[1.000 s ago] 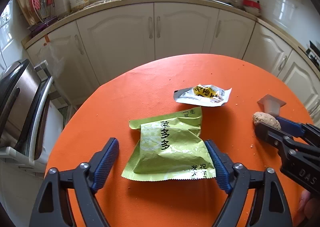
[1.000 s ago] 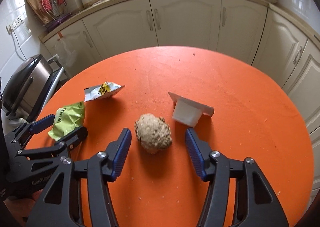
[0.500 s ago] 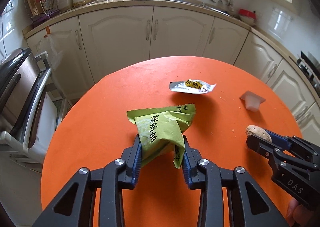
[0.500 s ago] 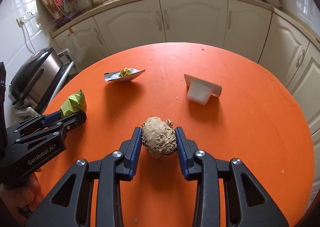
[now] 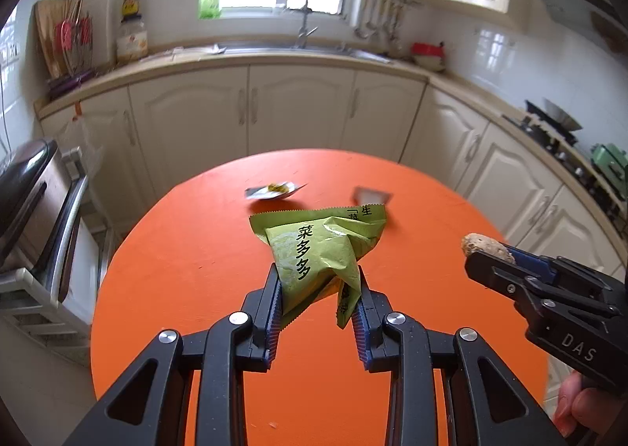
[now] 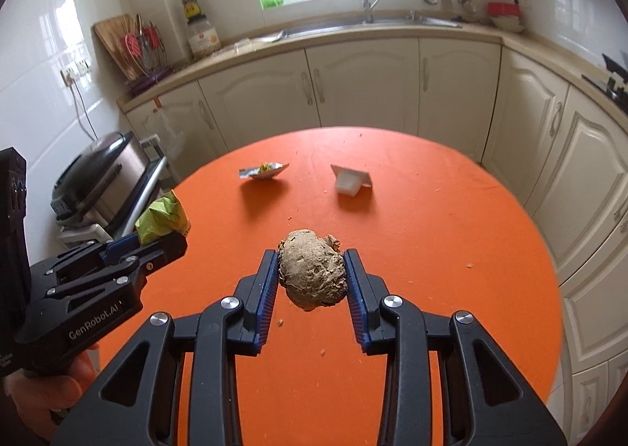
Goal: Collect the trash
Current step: 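Carry the green packet and brown ball with both tools over the blue bin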
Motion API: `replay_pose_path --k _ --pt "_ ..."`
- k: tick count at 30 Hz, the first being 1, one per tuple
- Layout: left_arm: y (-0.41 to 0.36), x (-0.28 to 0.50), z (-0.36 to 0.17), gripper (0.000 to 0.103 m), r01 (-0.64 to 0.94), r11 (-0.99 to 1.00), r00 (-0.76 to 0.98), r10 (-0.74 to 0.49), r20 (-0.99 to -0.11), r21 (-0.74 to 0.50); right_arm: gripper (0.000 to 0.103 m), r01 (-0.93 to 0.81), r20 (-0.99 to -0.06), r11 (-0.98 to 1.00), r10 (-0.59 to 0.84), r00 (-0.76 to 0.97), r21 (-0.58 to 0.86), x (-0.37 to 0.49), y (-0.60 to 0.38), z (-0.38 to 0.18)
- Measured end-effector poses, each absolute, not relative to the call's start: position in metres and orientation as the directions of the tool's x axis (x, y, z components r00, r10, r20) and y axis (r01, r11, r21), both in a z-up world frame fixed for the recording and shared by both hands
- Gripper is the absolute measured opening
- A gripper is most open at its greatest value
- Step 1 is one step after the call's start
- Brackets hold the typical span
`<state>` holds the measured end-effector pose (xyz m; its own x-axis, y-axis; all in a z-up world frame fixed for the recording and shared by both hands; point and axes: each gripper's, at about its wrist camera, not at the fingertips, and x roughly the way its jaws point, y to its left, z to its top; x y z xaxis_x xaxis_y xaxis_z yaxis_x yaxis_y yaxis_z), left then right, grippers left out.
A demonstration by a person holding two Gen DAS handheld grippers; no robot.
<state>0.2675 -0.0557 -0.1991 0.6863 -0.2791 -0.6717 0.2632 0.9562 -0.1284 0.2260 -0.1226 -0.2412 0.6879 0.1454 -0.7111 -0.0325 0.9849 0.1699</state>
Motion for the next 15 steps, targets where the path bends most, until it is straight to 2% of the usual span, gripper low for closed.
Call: replay_pose_path --k 11,15 --pt "-0.100 0.194 -0.154 0.027 0.403 0.907 0.730 -0.400 -0.554 -0.124 0.033 0.037 -0.591 0.989 0.057 0.805 0.146 0.131 -0.166 -0.170" --pt "-0.068 0.090 -0.153 0.027 0.458 0.883 0.727 -0.442 -0.525 -0.109 0.033 0.077 -0.560 0.986 0.019 0.829 0.148 0.100 -0.186 -0.156"
